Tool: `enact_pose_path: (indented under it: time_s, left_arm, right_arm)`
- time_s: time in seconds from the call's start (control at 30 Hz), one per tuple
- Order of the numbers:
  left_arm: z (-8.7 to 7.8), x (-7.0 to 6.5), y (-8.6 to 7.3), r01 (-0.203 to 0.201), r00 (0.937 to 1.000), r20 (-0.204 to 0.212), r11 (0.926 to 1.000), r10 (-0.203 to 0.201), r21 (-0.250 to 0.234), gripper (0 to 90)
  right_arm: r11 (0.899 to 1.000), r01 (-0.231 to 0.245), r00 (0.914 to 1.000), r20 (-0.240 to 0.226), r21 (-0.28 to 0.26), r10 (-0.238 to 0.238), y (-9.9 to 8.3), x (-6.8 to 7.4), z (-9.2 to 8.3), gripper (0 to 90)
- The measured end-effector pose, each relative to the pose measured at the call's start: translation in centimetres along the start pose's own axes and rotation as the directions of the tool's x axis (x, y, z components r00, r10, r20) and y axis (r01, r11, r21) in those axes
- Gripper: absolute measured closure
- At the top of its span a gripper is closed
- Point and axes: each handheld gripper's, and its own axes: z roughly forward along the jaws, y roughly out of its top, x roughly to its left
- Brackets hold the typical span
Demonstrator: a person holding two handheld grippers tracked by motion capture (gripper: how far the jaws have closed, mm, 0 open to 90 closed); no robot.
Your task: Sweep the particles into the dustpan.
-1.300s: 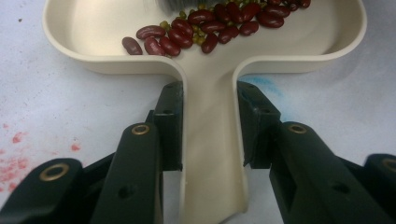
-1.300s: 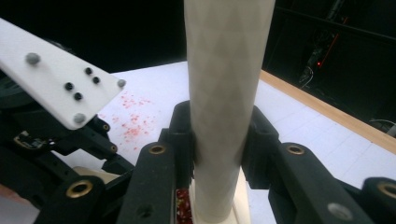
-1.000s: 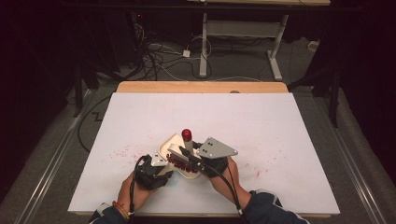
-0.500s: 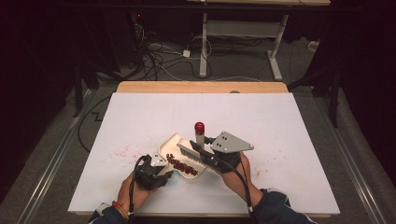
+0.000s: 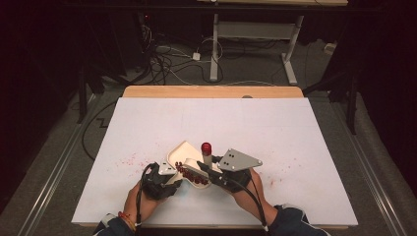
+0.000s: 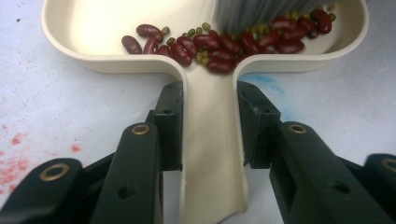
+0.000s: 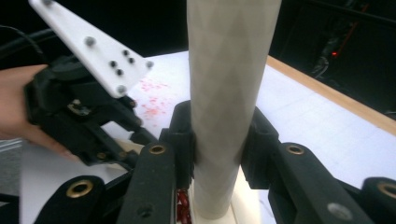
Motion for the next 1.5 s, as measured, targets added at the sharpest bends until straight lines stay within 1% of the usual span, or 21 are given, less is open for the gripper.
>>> enact_pose_path:
  time_s: [0.03, 0.1, 0.2, 0.37, 0.5, 0.6, 0.63, 0.7, 0.73, 0.8, 0.87, 0.93, 1.0, 1.03, 1.07, 1.13, 1.23, 1.27, 1.4, 1.43, 1.5]
  left_arm:
    - [0.0, 0.0, 0.0, 0.001, 1.0000, 0.002, 1.0000, -0.001, 0.000, 63.6]
    - [0.0, 0.0, 0.0, 0.002, 1.0000, 0.003, 1.0000, -0.002, -0.001, 63.6]
    - [0.0, 0.1, 0.0, -0.003, 1.0000, 0.004, 1.0000, 0.003, 0.000, 63.6]
    - [0.0, 0.1, 0.0, -0.009, 0.9999, 0.005, 1.0000, 0.009, 0.000, 63.6]
    - [0.0, 0.2, 0.0, -0.011, 0.9999, 0.008, 0.9999, 0.011, 0.003, 63.5]
    - [0.0, 0.2, 0.0, -0.016, 0.9998, 0.007, 0.9999, 0.016, 0.003, 63.5]
    - [0.0, 0.2, 0.0, -0.015, 0.9999, 0.007, 0.9999, 0.015, 0.001, 63.6]
    - [0.0, 0.3, 0.0, -0.019, 0.9998, 0.010, 0.9998, 0.019, 0.004, 63.5]
    - [0.0, 0.3, 0.0, -0.019, 0.9998, 0.012, 0.9998, 0.019, 0.005, 63.5]
    - [0.0, 0.3, 0.0, -0.016, 0.9998, 0.014, 0.9999, 0.016, 0.003, 63.5]
    - [0.0, 0.4, 0.0, -0.015, 0.9997, 0.016, 0.9999, 0.015, 0.004, 63.5]
    - [0.0, 0.4, 0.0, -0.011, 0.9998, 0.018, 0.9999, 0.011, -0.001, 63.6]
    - [0.0, 0.4, 0.0, -0.013, 0.9998, 0.017, 0.9999, 0.013, -0.001, 63.6]
    - [0.0, 0.4, 0.0, -0.013, 0.9998, 0.017, 0.9999, 0.013, -0.002, 63.6]
    - [0.0, 0.4, 0.0, -0.012, 0.9998, 0.018, 0.9999, 0.012, -0.003, 63.6]
    - [0.0, 0.3, 0.0, -0.010, 0.9998, 0.016, 0.9999, 0.010, -0.004, 63.5]
    - [0.0, 0.3, 0.0, -0.011, 0.9998, 0.015, 0.9999, 0.011, -0.003, 63.5]
    - [0.0, 0.3, -0.1, -0.008, 0.9998, 0.017, 1.0000, 0.008, -0.003, 63.5]
    - [0.0, 0.4, -0.1, -0.007, 0.9998, 0.016, 1.0000, 0.008, -0.006, 63.6]
    - [0.0, 0.4, -0.1, -0.011, 0.9998, 0.017, 0.9999, 0.011, -0.002, 63.5]
    - [0.0, 0.4, -0.1, -0.011, 0.9998, 0.018, 0.9999, 0.011, -0.004, 63.6]
  right_arm:
    - [1.000, 0.004, 1.0000, -0.001, 0.000, -0.004, 0.0, 0.1, 0.0, 70.5]
    - [1.000, -0.003, 0.9999, -0.010, -0.005, 0.003, 0.1, 0.3, 0.0, 70.5]
    - [1.000, -0.001, 1.0000, -0.004, -0.006, 0.001, 0.2, 0.2, -0.1, 70.5]
    - [1.000, -0.009, 0.9999, 0.014, -0.028, 0.009, 0.6, -0.8, -0.7, 70.4]
    - [0.999, 0.012, 0.9988, 0.048, -0.044, -0.010, 1.0, -1.7, -0.9, 70.4]
    - [0.999, 0.020, 0.9982, 0.057, -0.039, -0.018, 1.0, -2.2, -0.2, 70.5]
    - [0.998, 0.029, 0.9983, 0.051, -0.047, -0.027, 1.0, -2.4, 0.1, 70.4]
    - [0.998, 0.042, 0.9974, 0.061, -0.051, -0.038, 1.2, -2.9, 0.9, 70.4]
    - [0.997, 0.046, 0.9975, 0.056, -0.055, -0.043, 1.2, -3.1, 1.2, 70.5]
    - [0.998, 0.039, 0.9973, 0.065, -0.053, -0.035, 1.3, -3.6, 2.0, 70.5]
    - [0.997, 0.046, 0.9977, 0.052, -0.056, -0.043, 1.5, -3.9, 2.7, 70.5]
    - [0.997, 0.049, 0.9974, 0.056, -0.051, -0.046, 1.6, -4.0, 3.5, 70.5]
    - [0.998, 0.045, 0.9973, 0.061, -0.050, -0.042, 1.7, -4.0, 4.4, 70.5]
    - [0.998, 0.036, 0.9979, 0.055, -0.049, -0.033, 1.7, -3.9, 4.8, 70.5]
    - [0.998, 0.038, 0.9981, 0.050, -0.046, -0.036, 1.7, -3.8, 5.1, 70.5]
    - [0.998, 0.046, 0.9977, 0.052, -0.038, -0.044, 1.7, -3.3, 5.7, 70.5]
    - [0.998, 0.047, 0.9985, 0.030, -0.038, -0.046, 1.9, -2.4, 6.3, 70.5]
    - [0.998, 0.055, 0.9982, 0.026, -0.037, -0.054, 2.0, -2.2, 6.4, 70.5]
    - [0.998, 0.043, 0.9989, -0.014, -0.049, -0.044, 2.1, -1.1, 6.3, 70.5]
    - [0.998, 0.047, 0.9987, -0.016, -0.048, -0.048, 2.1, -1.0, 6.3, 70.5]
    - [0.998, 0.046, 0.9989, -0.003, -0.051, -0.046, 2.1, -0.9, 6.1, 70.5]
